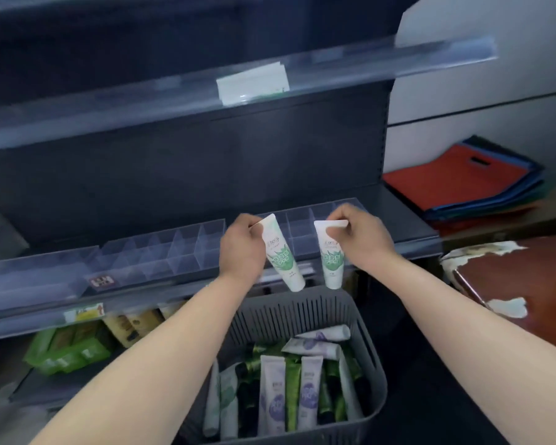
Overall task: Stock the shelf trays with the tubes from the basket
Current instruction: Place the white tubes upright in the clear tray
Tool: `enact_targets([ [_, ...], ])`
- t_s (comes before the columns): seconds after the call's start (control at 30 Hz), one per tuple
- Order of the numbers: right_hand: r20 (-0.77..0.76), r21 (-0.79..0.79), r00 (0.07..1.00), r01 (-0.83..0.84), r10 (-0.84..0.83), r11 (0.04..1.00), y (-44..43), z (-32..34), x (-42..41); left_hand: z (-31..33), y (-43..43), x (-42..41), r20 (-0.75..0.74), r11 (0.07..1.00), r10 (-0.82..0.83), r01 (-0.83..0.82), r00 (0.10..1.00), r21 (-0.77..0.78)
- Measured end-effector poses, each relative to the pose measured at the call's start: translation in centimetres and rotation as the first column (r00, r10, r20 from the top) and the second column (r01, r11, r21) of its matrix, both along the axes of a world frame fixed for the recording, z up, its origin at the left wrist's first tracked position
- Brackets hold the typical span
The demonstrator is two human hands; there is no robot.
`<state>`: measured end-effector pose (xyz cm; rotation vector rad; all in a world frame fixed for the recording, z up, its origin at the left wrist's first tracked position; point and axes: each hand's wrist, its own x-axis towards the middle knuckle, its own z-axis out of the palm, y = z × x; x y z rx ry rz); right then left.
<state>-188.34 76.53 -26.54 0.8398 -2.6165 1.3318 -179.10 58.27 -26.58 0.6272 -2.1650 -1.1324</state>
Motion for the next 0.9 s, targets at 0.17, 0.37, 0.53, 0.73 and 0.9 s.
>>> enact_targets([
  [0.17,-0.098,-0.069,0.995,0.020,-0.027,0.997,0.2,3.3,-4.3,3.3,0.7,-4.3,-0.063,1.000,-0.017,0.018,0.998,0.016],
  [0.37,-0.264,-0.081,0.962,0.049,-0.069,0.995,-0.8,4.6,-10.7,5.2,0.6,-10.0,-0.103,1.000,0.004,-0.002,0.995,0.027],
  [0.53,-0.321,-0.045,0.943,0.072,-0.083,0.996,-2.0,3.6,-15.9,5.4,-0.1,-15.3,-0.095,0.999,-0.018,0.013,0.995,-0.050],
  [0.73,-0.300,0.035,0.954,0.015,-0.004,0.999,-2.8,1.9,-20.1,4.8,-0.8,-19.4,-0.062,0.989,-0.050,0.041,0.997,-0.145],
  [0.9,-0.181,0.238,0.975,-0.086,0.131,0.967,-2.9,0.7,-21.6,3.6,-0.8,-21.0,0.037,0.971,-0.120,0.125,0.992,-0.205],
])
